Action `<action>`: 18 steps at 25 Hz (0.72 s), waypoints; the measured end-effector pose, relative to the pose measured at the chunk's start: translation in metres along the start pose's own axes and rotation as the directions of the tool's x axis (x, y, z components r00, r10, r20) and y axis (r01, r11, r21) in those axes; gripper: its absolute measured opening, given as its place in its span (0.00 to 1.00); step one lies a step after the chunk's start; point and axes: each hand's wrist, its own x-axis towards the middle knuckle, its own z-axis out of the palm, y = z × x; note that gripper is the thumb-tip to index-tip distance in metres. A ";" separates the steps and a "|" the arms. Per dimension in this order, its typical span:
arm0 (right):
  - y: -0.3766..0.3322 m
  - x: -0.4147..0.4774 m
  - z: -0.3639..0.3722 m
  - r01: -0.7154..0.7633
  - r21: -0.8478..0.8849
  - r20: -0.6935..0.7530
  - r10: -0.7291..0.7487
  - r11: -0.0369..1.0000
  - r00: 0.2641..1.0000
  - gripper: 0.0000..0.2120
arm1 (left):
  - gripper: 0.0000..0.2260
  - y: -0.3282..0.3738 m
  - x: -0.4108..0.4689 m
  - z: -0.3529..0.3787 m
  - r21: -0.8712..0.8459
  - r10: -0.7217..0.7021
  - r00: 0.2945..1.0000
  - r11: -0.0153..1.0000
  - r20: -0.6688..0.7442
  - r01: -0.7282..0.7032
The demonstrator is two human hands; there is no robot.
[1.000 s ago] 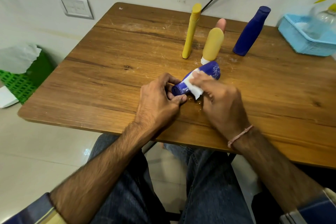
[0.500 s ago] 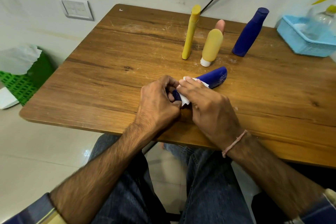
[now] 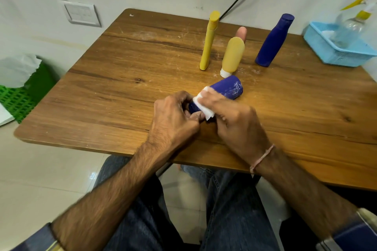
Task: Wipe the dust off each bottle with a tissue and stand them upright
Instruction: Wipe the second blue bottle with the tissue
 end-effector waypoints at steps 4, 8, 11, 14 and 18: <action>0.020 0.001 -0.007 0.019 -0.019 0.042 -0.018 1.000 0.999 0.27 | 0.10 0.002 0.001 0.000 0.002 -0.010 1.000 1.000 0.022 0.010; 0.039 0.014 -0.018 -0.308 -0.055 -0.063 0.304 0.950 0.951 0.25 | 0.13 0.001 0.002 0.001 0.020 -0.010 1.000 1.000 0.021 0.009; -0.007 0.000 -0.005 -0.078 0.020 0.001 0.078 0.997 0.997 0.25 | 0.08 0.000 0.001 0.002 0.033 -0.004 1.000 0.999 0.012 0.003; -0.012 -0.009 -0.005 0.050 0.048 0.029 -0.051 0.998 0.998 0.27 | 0.08 -0.001 0.001 0.004 0.047 0.006 1.000 0.999 0.018 -0.007; 0.038 0.004 -0.022 -0.261 -0.073 -0.087 0.254 0.963 0.963 0.25 | 0.12 0.003 0.002 0.004 0.035 -0.068 0.997 0.997 0.043 0.067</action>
